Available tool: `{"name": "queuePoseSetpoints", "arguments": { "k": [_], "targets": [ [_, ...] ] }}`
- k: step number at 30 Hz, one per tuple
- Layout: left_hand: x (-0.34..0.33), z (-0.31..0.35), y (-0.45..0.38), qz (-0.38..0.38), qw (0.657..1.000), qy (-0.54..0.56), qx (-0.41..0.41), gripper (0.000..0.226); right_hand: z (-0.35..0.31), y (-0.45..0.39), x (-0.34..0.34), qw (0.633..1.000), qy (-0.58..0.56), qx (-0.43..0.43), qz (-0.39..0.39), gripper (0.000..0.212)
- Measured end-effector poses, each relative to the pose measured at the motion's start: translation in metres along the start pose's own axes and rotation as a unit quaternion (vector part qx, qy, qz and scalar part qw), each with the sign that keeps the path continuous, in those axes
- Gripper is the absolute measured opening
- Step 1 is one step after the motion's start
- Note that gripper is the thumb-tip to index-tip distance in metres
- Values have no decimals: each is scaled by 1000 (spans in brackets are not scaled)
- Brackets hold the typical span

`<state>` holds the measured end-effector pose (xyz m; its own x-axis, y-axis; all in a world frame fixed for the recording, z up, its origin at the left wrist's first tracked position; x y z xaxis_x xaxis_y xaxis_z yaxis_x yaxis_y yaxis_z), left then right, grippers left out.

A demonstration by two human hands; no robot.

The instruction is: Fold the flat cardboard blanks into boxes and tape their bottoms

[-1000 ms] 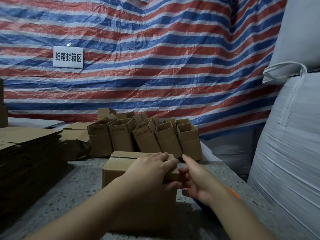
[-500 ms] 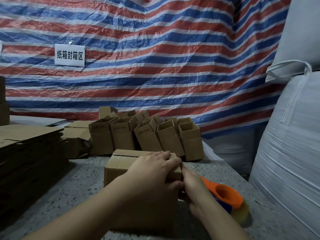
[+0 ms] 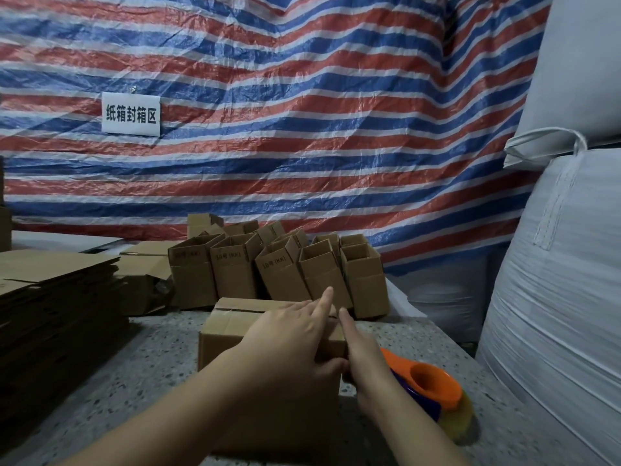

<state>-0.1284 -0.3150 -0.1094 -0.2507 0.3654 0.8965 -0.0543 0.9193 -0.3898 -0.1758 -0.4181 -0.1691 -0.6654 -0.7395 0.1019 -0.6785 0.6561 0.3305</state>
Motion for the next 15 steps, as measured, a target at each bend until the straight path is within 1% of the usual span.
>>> {"name": "queuePoseSetpoints", "arguments": {
  "k": [3,6,8,10,11,13,14,15],
  "targets": [
    [0,-1,1,-9,1000,20,3,104,24,1,0,1000,2,-30,-9,48],
    [2,-6,2,-10,997,72,22,102,28,-1,6,998,15,-62,20,42],
    [10,-11,3,39,988,144,46,96,17,-7,8,998,28,-51,25,46],
    [26,-18,6,127,961,232,77,83,7,-12,6,998,17,-55,11,57],
    [35,-25,10,171,947,254,96,77,3,-13,5,998,9,-65,0,62],
    [52,-45,22,237,922,264,155,64,-4,-11,1,996,4,-86,-23,70],
    [58,-60,30,255,910,261,198,58,-8,-9,0,995,12,-94,-30,74],
    [61,-75,38,256,899,255,247,55,-12,-8,-1,994,30,-101,-33,78]
  ]
}}
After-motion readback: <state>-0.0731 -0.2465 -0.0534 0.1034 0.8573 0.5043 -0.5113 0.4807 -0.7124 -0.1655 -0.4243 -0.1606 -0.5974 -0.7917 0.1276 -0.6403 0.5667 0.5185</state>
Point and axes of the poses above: each hand's wrist, its own y-axis away from the middle knuckle, its own x-axis out of the back of the hand, z = x × y, the point moved 8 cm from there along -y, towards the middle knuckle, and after that the axes turned 15 degrees about -x, right-handed, at the moved point
